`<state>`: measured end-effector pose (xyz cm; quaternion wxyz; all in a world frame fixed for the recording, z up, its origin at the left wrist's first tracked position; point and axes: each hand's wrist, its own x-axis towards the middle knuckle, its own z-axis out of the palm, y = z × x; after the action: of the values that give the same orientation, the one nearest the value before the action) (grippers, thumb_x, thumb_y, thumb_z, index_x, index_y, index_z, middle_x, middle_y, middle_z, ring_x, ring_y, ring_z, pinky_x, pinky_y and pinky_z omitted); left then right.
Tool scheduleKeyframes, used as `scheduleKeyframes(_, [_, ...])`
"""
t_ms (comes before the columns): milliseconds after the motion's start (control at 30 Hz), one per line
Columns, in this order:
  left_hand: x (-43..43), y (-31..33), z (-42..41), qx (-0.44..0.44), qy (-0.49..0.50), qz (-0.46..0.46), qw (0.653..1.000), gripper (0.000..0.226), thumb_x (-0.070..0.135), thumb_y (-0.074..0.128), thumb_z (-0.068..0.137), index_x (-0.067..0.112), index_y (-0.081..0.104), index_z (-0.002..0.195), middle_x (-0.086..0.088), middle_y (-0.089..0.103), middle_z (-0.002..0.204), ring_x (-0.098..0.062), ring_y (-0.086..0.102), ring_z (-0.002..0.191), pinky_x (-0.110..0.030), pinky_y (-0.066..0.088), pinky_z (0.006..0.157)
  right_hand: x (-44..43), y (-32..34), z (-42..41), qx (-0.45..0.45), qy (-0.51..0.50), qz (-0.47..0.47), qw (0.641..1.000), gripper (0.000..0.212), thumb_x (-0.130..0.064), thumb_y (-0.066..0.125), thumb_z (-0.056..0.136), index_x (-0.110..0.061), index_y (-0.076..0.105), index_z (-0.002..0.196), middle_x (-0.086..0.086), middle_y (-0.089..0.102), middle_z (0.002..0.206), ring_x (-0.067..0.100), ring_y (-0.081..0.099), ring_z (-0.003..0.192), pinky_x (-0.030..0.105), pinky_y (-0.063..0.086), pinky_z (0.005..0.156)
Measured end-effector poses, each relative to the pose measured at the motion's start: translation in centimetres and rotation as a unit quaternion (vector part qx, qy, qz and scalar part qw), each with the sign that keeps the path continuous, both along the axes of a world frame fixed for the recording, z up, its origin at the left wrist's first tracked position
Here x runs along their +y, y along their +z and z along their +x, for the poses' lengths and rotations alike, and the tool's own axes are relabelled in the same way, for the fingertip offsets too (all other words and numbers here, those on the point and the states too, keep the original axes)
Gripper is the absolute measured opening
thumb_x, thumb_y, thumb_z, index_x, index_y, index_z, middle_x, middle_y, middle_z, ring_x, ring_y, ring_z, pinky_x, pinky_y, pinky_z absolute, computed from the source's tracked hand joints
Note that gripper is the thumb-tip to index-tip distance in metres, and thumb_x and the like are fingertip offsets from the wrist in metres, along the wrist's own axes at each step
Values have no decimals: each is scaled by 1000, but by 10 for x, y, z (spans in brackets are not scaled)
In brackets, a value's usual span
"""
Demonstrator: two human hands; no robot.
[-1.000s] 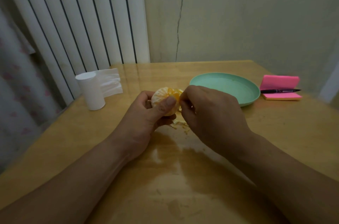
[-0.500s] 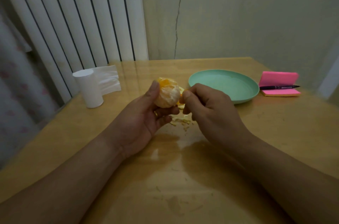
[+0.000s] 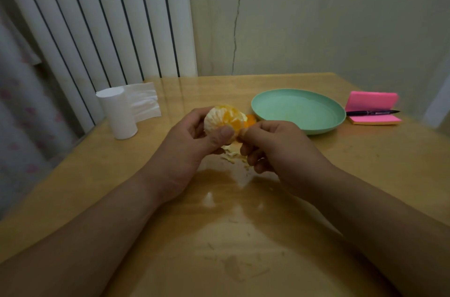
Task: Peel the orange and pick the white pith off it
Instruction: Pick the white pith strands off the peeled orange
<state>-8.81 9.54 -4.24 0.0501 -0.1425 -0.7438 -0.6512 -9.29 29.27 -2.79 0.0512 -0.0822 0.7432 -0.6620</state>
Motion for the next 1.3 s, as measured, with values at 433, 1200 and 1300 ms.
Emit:
scheduleKeyframes(433, [7,-1,1,-20,-7,46,999,59,44,72,89,15,62,139,-6,77,122,-23,74,111,-35,61,94,-3,-6,0,-26,-10,-79,996,11,-16,68,93,-12,69,83,2,60,69,10,48,56,25,39,52])
scheduleKeyframes(1200, [5,10,1,-196,-80,271,939,66,57,59,95,5,63,136,-14,71,108,-19,67,81,-25,60,67,1,-12,-8,39,11,-50,998,11,-11,66,97,-13,69,86,3,64,68,12,50,56,29,40,56])
scheduleKeyframes(1300, [4,9,1,-204,-80,273,937,70,60,56,98,5,60,141,-15,72,110,-18,67,80,-24,60,66,3,-13,-10,36,7,-41,998,8,-12,66,96,-10,70,90,3,65,68,12,51,56,29,41,56])
